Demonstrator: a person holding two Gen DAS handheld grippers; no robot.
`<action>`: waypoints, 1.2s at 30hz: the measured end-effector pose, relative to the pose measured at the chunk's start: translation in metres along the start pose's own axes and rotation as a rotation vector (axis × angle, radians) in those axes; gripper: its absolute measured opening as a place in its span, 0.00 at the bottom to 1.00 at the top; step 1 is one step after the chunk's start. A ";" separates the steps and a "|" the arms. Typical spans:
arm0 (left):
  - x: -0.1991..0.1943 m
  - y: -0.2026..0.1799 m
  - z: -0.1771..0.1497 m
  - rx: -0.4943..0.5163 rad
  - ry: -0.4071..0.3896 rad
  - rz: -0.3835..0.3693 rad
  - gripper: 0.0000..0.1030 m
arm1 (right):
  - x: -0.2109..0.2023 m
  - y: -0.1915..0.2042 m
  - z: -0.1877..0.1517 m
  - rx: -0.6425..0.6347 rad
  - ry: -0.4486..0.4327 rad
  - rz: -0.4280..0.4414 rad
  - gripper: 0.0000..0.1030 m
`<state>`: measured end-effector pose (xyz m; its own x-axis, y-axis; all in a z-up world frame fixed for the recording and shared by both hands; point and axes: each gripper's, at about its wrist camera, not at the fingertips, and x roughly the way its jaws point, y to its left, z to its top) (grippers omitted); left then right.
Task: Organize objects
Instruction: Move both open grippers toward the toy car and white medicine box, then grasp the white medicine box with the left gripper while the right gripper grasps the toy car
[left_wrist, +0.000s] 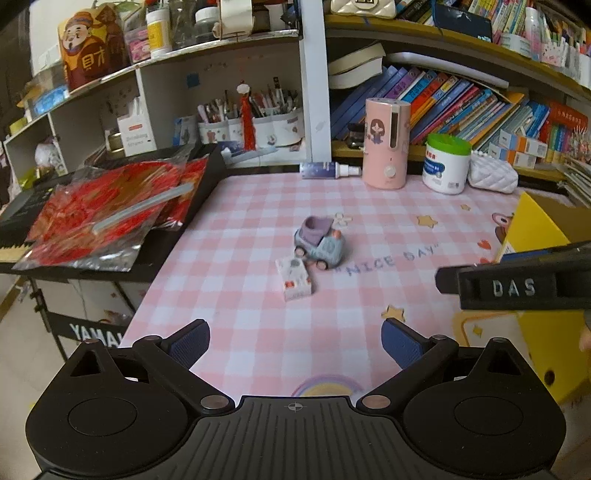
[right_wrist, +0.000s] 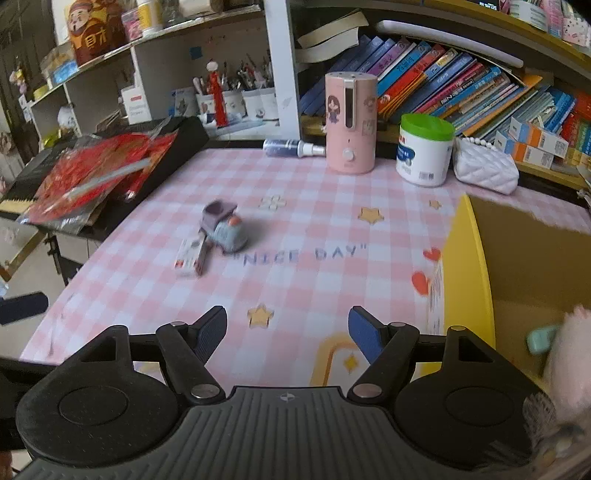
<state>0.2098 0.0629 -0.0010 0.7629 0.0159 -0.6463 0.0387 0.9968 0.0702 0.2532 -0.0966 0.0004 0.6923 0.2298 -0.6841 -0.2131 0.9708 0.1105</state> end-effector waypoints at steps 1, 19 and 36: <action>0.004 -0.001 0.003 -0.002 -0.001 -0.003 0.97 | 0.003 -0.001 0.005 0.002 -0.005 0.002 0.70; 0.077 -0.014 0.033 0.027 0.020 -0.001 0.78 | 0.061 -0.012 0.056 -0.021 0.001 0.023 0.70; 0.147 0.006 0.031 -0.077 0.129 0.012 0.27 | 0.105 0.014 0.071 -0.159 0.019 0.136 0.73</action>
<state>0.3424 0.0688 -0.0719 0.6734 0.0328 -0.7386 -0.0232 0.9995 0.0232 0.3719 -0.0544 -0.0182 0.6366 0.3555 -0.6844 -0.4110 0.9073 0.0890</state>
